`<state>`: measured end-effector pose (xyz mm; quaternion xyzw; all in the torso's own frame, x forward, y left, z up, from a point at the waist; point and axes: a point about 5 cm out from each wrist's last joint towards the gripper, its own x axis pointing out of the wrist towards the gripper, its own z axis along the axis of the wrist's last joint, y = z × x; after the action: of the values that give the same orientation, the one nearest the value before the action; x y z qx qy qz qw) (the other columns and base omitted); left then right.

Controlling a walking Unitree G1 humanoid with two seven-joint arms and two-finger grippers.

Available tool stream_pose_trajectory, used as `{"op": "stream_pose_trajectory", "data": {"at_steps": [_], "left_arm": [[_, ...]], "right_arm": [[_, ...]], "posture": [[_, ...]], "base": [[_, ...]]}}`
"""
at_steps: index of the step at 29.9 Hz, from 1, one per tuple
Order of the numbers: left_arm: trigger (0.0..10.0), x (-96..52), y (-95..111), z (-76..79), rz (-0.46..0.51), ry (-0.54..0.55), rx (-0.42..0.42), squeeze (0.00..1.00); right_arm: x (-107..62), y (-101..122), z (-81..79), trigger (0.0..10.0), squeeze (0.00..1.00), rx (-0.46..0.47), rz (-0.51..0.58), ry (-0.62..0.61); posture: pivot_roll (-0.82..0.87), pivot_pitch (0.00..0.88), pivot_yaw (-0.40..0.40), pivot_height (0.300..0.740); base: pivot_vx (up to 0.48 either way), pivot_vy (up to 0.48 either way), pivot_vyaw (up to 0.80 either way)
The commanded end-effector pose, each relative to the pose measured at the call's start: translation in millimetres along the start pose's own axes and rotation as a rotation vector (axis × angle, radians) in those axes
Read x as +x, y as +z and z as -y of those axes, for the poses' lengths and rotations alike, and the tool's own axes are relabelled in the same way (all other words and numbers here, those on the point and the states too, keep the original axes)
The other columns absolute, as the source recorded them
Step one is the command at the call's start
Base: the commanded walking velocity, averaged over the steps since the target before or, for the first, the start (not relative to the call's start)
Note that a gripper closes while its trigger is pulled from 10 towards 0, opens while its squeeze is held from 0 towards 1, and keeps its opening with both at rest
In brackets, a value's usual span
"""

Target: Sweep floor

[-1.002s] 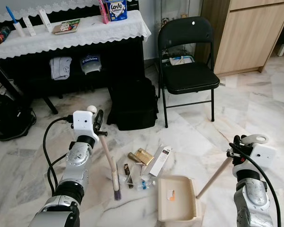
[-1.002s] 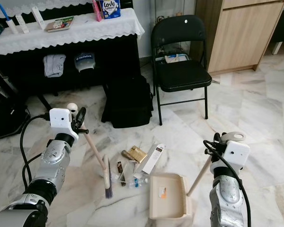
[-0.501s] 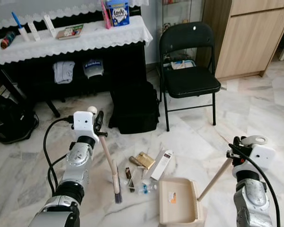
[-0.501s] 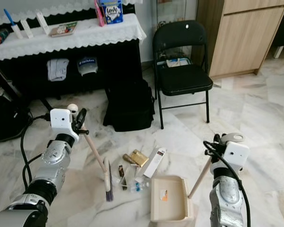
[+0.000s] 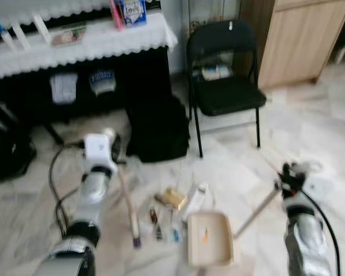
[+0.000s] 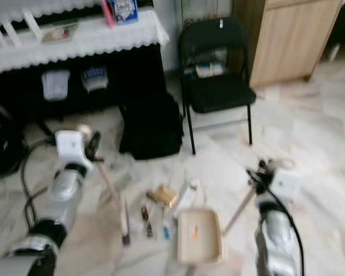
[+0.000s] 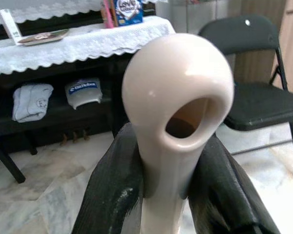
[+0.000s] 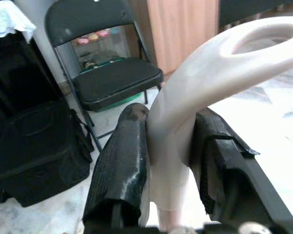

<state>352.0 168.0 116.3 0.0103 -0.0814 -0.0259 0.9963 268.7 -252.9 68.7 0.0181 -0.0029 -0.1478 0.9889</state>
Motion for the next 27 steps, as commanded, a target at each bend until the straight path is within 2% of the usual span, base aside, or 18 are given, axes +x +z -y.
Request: {"op": "stream_pose_trajectory", "data": {"at_steps": [1, 10, 16, 27], "left_arm": [[10.0, 1.1, 8, -16.1, 0.036, 0.042, 0.027, 0.0], [10.0, 0.4, 8, -20.6, 0.038, 0.071, 0.033, 0.0], [10.0, -0.6, 7, -30.8, 0.033, 0.147, 0.039, 0.0], [10.0, -2.6, 8, -45.9, 0.028, 0.203, 0.066, 0.0]], "right_arm": [[4.7, 11, -10.6, 10.0, 0.0, 0.013, 0.056, 0.034], [6.4, 12, -13.2, 10.0, 0.0, 0.013, 0.061, 0.052], [6.0, 12, -23.3, 10.0, 0.0, -0.002, 0.056, 0.147], [-5.6, 4, -11.3, 10.0, 0.0, -0.022, 0.025, 0.095]], "posture": [[-0.23, 0.0, 0.13, 0.74], [-0.23, 0.0, 0.129, 0.74], [-0.24, 0.0, 0.13, 0.74], [-0.24, 0.0, 0.133, 0.74]], "base": [[0.0, 0.0, 0.0], [0.0, 0.0, 0.0], [0.0, 0.0, 0.0], [0.0, 0.0, 0.0]]}}
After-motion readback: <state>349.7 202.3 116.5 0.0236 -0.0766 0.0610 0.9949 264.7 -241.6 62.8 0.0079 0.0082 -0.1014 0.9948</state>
